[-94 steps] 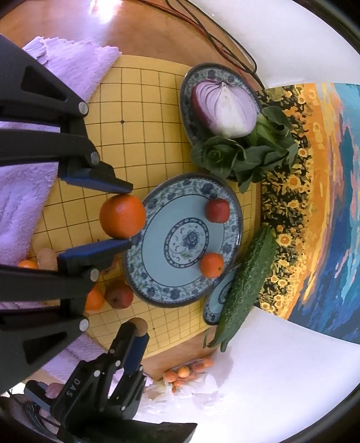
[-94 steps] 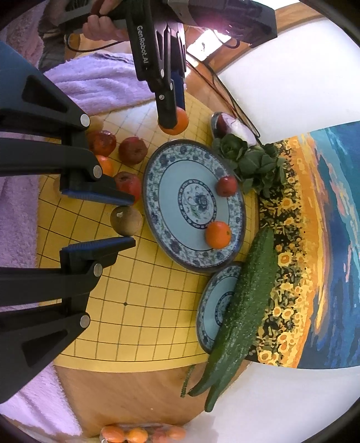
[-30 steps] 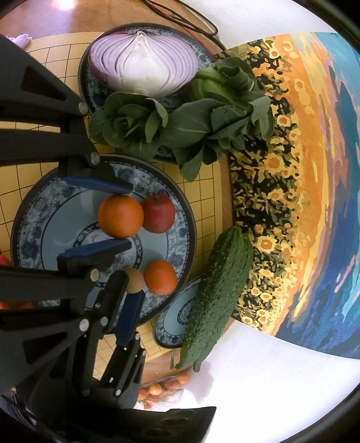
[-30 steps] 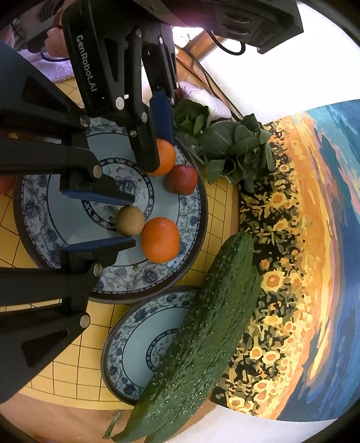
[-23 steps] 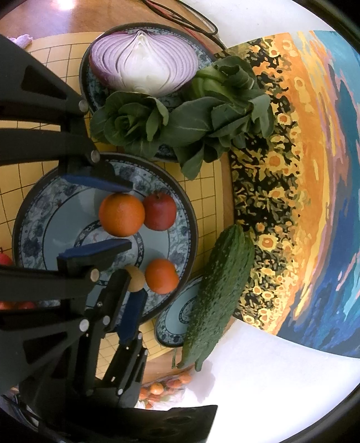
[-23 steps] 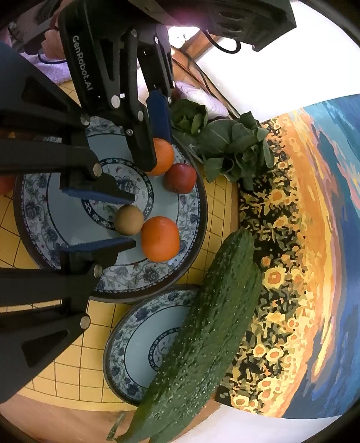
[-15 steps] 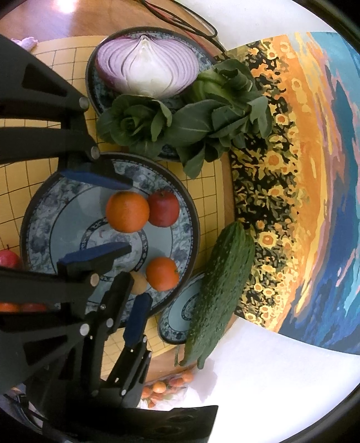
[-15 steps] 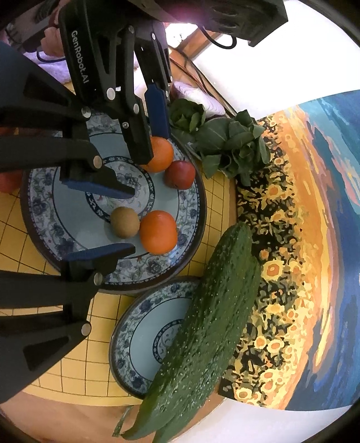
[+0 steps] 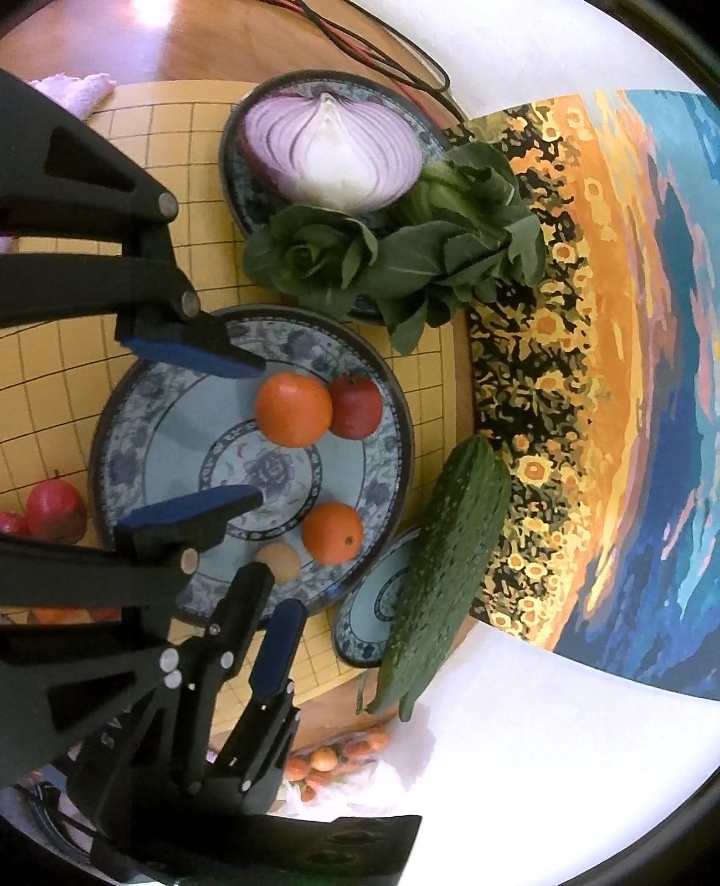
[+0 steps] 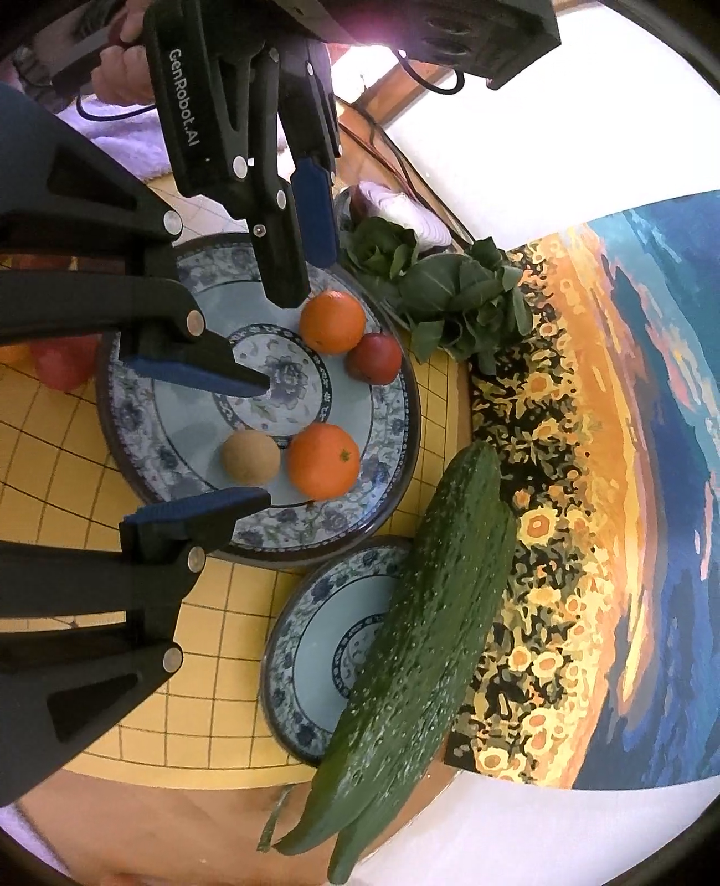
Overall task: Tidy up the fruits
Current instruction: 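Open both tools to release the fruits on the plate and withdraw, then grasp a red apple with the left tool while the right tool grasps another red apple, then carry both red apples onto the large blue-and-white plate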
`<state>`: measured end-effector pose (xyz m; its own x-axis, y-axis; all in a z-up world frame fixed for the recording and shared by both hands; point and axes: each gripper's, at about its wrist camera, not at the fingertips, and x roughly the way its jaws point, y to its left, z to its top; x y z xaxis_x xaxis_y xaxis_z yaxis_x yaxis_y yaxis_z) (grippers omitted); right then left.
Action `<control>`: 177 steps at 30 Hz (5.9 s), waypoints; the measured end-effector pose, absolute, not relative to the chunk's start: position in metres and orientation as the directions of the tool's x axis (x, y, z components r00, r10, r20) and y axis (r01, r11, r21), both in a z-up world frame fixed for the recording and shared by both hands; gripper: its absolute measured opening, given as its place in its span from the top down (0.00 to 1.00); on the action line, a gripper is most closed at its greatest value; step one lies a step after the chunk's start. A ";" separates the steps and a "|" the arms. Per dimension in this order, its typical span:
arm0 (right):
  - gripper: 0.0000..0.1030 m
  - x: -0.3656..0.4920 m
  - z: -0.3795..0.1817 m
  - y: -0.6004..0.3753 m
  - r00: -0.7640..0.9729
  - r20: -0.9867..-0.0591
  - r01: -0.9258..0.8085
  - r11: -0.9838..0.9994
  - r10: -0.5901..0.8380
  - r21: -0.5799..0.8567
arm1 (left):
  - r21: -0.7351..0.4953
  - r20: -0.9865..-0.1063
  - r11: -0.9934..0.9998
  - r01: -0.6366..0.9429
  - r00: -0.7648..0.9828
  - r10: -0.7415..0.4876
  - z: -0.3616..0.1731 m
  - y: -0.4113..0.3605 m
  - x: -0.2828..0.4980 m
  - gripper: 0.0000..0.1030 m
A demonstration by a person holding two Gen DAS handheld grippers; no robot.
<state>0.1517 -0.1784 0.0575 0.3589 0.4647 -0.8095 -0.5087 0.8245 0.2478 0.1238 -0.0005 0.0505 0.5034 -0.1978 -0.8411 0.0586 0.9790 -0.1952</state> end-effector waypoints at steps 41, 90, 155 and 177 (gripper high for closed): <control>0.66 0.087 0.061 -0.222 0.352 -0.824 -0.515 0.827 0.444 0.226 | -0.225 -0.867 0.974 -0.030 0.462 -0.187 0.047 -0.028 0.047 0.55; 0.66 0.061 0.059 -0.190 0.378 -0.841 -0.352 0.900 0.388 0.257 | -0.278 -0.860 0.955 0.100 0.417 -0.294 0.035 0.015 0.041 0.69; 0.67 0.097 0.072 -0.211 0.376 -0.809 -0.427 0.859 0.452 0.282 | -0.255 -0.849 0.966 -0.030 0.485 -0.209 0.051 0.011 0.079 0.69; 0.67 0.161 0.082 -0.172 0.441 -0.756 -0.462 0.845 0.483 0.269 | -0.229 -0.854 0.973 -0.003 0.481 -0.200 0.033 0.000 0.117 0.69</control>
<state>0.1613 -0.1718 0.0817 0.4412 0.4828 -0.7565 -0.4624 0.8447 0.2694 0.1173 -0.0003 0.0330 0.4808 -0.1997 -0.8538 -0.0032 0.9733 -0.2294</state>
